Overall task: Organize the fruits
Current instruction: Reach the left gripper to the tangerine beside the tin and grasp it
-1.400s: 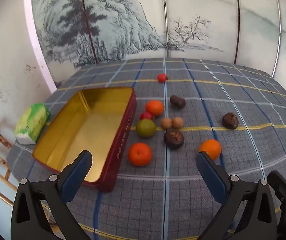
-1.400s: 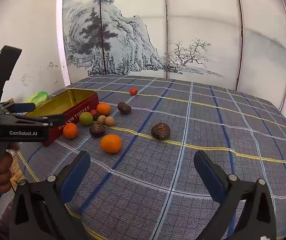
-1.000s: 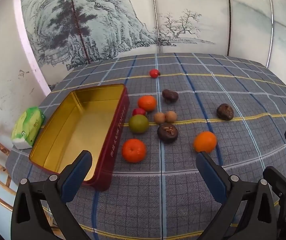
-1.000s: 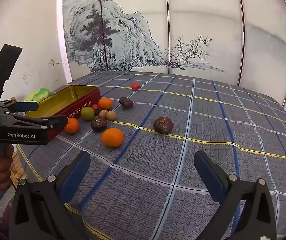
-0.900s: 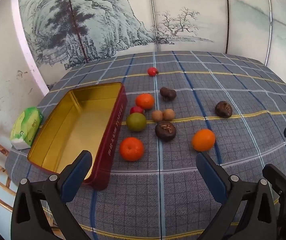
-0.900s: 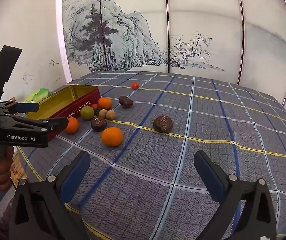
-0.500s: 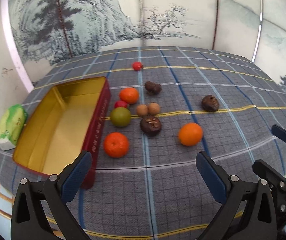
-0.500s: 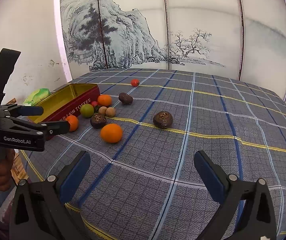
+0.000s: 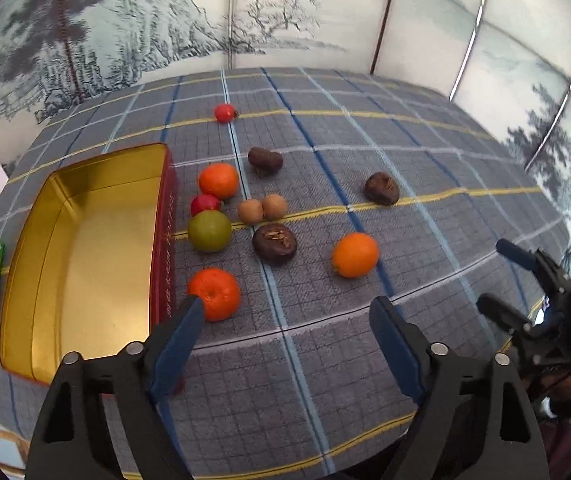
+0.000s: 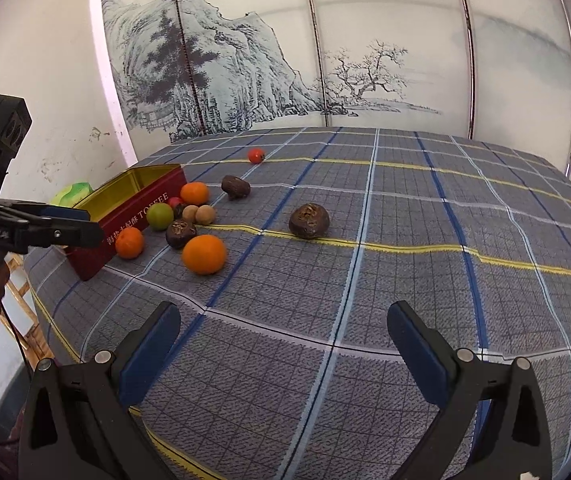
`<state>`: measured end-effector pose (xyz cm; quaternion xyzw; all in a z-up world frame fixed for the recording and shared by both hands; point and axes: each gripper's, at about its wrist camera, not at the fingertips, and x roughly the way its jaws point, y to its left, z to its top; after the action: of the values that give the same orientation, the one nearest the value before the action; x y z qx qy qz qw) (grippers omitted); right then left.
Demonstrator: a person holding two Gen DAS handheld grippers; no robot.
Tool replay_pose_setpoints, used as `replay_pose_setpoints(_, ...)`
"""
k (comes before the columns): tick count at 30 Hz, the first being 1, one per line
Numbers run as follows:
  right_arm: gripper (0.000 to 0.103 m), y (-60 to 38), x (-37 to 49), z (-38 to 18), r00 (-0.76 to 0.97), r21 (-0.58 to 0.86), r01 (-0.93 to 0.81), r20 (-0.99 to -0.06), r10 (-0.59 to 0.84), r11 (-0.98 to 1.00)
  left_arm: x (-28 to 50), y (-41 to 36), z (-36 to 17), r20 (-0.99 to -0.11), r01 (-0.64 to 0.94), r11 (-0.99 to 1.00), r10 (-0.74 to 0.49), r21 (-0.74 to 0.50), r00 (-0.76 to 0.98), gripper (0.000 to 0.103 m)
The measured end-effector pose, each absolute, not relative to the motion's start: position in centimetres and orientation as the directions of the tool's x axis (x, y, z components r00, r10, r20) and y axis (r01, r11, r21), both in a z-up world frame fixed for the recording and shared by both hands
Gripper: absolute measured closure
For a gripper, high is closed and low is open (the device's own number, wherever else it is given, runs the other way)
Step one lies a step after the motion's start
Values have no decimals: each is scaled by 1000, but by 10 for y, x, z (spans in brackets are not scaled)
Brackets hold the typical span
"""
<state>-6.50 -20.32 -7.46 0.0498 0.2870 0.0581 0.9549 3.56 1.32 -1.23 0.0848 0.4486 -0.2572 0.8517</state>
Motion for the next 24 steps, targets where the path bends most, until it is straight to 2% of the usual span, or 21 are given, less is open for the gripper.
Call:
replay_pose_setpoints(1, 0, -205, -65, -76, 827, 136, -80, -545, 142, 988, 38, 11, -15, -816, 522, 850, -349, -69, 461, 22)
replay_pose_setpoints(3, 0, -209, -64, -78, 824, 148, -75, -548, 145, 986, 45, 6, -19, -831, 548, 835, -346, -60, 436, 36)
replay_pose_setpoints(5, 0, -212, -64, -79, 823, 155, -70, -549, 145, 985, 51, 3, -24, -846, 562, 826, -333, -49, 416, 42)
replay_pose_setpoints(12, 0, -221, -62, -84, 817, 182, -57, -557, 150, 982, 76, -1, -32, -882, 605, 793, -235, 70, 409, 42)
replay_pose_setpoints(22, 0, -222, -57, -88, 802, 196, -57, -574, 162, 979, 94, -7, -63, -933, 740, 652, -143, 163, 331, 43)
replay_pose_setpoints(23, 0, -222, -57, -88, 801, 197, -57, -576, 163, 979, 92, -9, -65, -934, 756, 632, -140, 170, 327, 44)
replay_pose_setpoints(24, 0, -222, -56, -89, 799, 198, -58, -579, 164, 979, 91, -10, -68, -937, 767, 617, -134, 175, 322, 52)
